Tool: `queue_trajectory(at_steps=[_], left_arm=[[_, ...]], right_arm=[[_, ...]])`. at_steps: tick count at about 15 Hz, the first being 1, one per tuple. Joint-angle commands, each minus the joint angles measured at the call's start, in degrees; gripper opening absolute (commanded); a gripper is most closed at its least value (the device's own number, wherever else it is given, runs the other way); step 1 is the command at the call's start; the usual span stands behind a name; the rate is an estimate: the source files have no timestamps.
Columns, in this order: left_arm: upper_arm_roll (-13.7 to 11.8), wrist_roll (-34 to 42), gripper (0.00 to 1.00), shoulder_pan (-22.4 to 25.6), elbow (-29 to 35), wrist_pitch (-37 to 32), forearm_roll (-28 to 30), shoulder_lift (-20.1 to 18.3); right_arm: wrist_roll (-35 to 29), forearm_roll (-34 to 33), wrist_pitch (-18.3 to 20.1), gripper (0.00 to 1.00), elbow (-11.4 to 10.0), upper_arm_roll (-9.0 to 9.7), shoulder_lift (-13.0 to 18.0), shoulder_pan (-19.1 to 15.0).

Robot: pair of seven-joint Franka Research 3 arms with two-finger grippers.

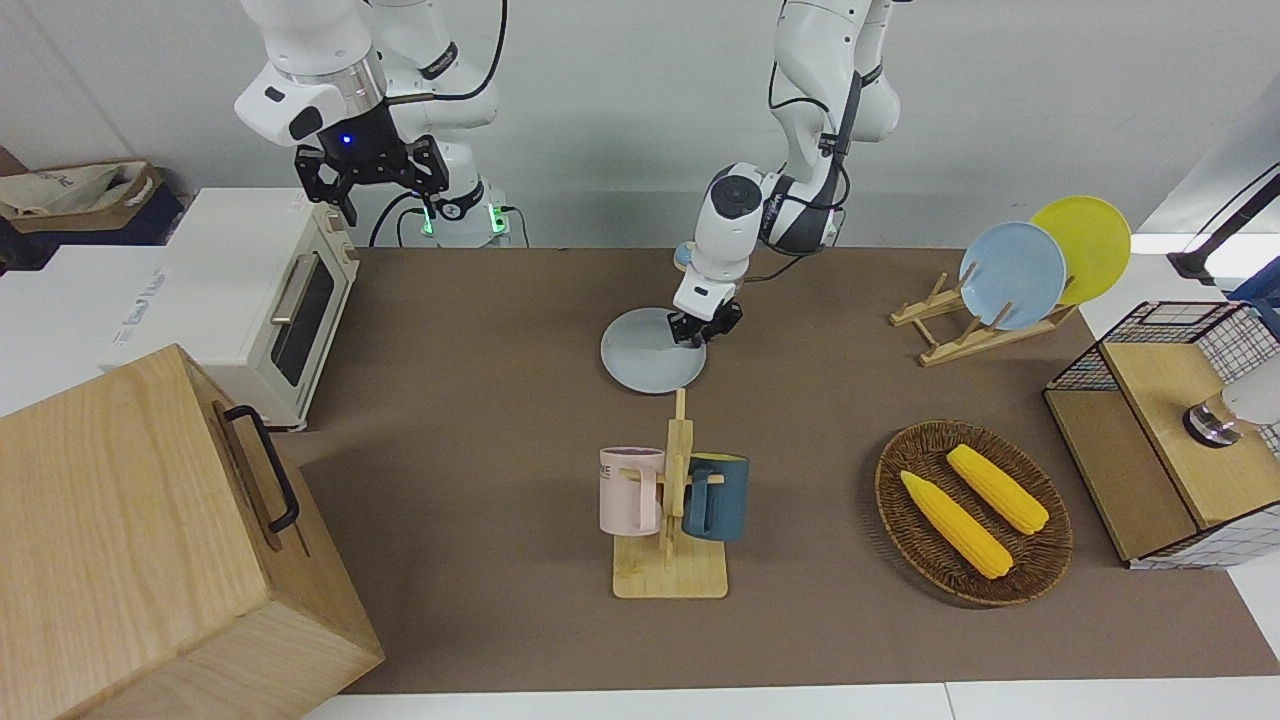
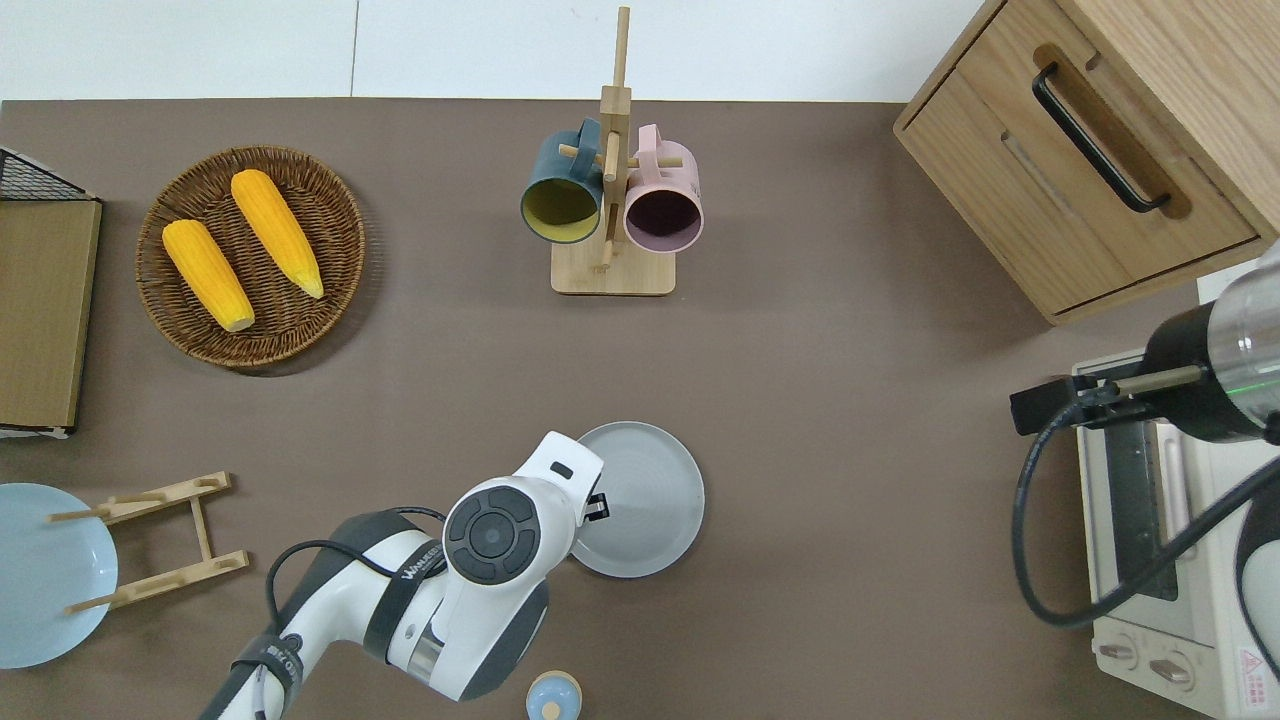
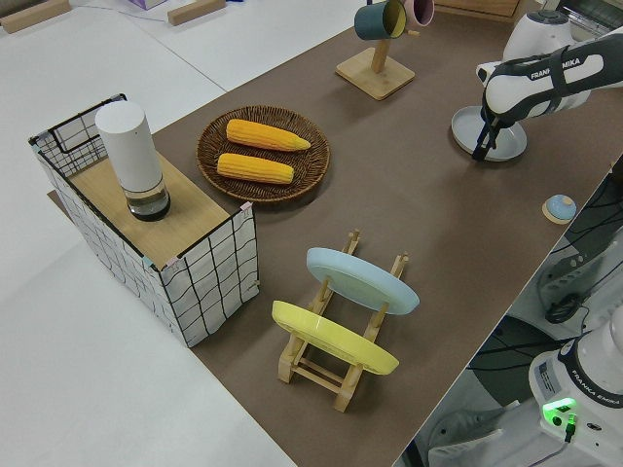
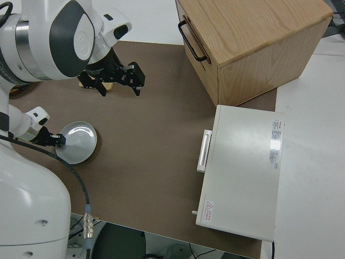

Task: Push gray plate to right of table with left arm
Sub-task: 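Push the gray plate with the left gripper toward the toaster oven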

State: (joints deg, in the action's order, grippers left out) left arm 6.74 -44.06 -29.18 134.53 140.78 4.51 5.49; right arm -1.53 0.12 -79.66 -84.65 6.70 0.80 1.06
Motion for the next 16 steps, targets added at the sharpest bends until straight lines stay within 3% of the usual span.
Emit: queue_trajectory(at_steps=[1,16], left_arm=[[-0.4,-4.0,0.00,-3.2,-4.1,0.4,0.4,4.1],[-0.1,-21.8,0.00,-13.1,-22.9,0.3,-0.7,18.6]], right_arm=[[-0.1,0.6,0.8,0.983,0.5,0.86,0.2,-1.2],[-0.1,0.6,0.8,0.983,0.5,0.86,0.2,-1.2]])
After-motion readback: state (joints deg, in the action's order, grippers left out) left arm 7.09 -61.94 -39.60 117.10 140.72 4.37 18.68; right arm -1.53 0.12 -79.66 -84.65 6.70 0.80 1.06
